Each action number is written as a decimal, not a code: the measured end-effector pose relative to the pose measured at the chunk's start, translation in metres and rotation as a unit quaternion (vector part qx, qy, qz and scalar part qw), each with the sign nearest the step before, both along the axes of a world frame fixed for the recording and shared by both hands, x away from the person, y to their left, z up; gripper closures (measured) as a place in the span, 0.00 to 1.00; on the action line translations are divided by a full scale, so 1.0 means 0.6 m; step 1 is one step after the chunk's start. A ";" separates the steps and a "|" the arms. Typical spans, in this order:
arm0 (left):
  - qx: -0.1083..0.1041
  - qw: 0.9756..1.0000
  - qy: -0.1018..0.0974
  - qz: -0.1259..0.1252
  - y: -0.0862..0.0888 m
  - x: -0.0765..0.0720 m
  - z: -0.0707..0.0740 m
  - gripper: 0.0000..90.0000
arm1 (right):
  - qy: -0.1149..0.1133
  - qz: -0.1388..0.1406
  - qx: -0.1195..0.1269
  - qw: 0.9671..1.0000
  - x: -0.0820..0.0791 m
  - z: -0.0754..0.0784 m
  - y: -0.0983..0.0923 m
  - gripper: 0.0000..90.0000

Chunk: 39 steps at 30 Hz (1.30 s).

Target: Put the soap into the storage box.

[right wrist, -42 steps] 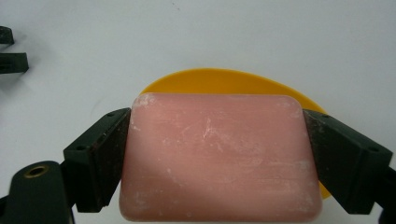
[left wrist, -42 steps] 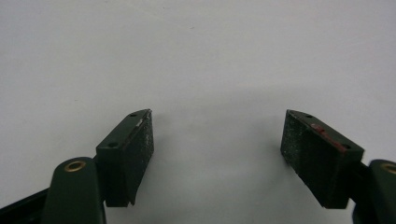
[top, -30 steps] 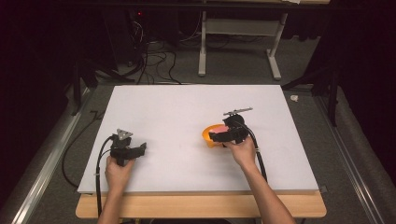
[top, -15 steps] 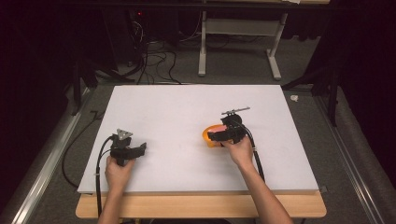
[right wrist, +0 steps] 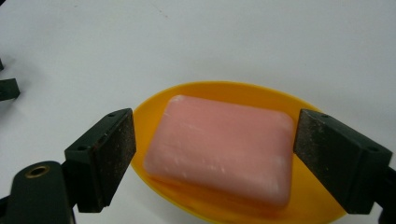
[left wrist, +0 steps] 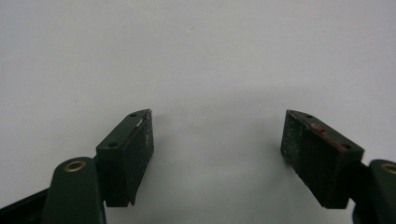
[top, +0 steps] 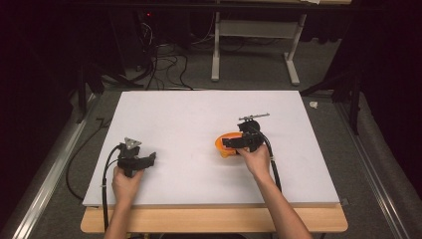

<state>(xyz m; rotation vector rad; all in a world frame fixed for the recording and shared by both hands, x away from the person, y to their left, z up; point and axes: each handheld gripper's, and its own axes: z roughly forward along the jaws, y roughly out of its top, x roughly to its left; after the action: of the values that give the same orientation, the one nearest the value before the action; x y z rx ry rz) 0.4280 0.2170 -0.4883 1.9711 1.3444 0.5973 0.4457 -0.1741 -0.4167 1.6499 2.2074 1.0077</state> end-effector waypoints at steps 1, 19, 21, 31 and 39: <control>-0.001 1.000 -0.001 0.000 0.000 0.000 0.000 0.29 | 0.000 0.000 -0.002 1.000 -0.001 0.001 -0.001 0.15; -0.001 1.000 -0.001 0.001 0.000 0.000 0.000 0.29 | -0.059 0.005 -0.013 0.998 -0.025 0.029 -0.022 0.19; -0.001 1.000 -0.001 0.000 0.000 0.000 0.000 0.29 | -0.062 0.004 -0.017 0.998 -0.028 0.032 -0.028 0.19; -0.001 1.000 -0.001 0.001 0.000 0.000 0.000 0.29 | -0.080 -0.009 -0.020 0.997 -0.042 0.045 -0.059 0.19; -0.001 1.000 -0.001 0.001 0.000 0.000 0.000 0.29 | -0.089 -0.017 -0.018 0.996 -0.050 0.051 -0.076 0.20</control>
<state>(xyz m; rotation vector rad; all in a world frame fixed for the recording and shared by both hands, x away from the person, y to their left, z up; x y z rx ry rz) 0.4282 0.2170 -0.4885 1.9685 1.3449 0.5979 0.4158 -0.2198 -0.3859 1.5152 2.0632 1.0556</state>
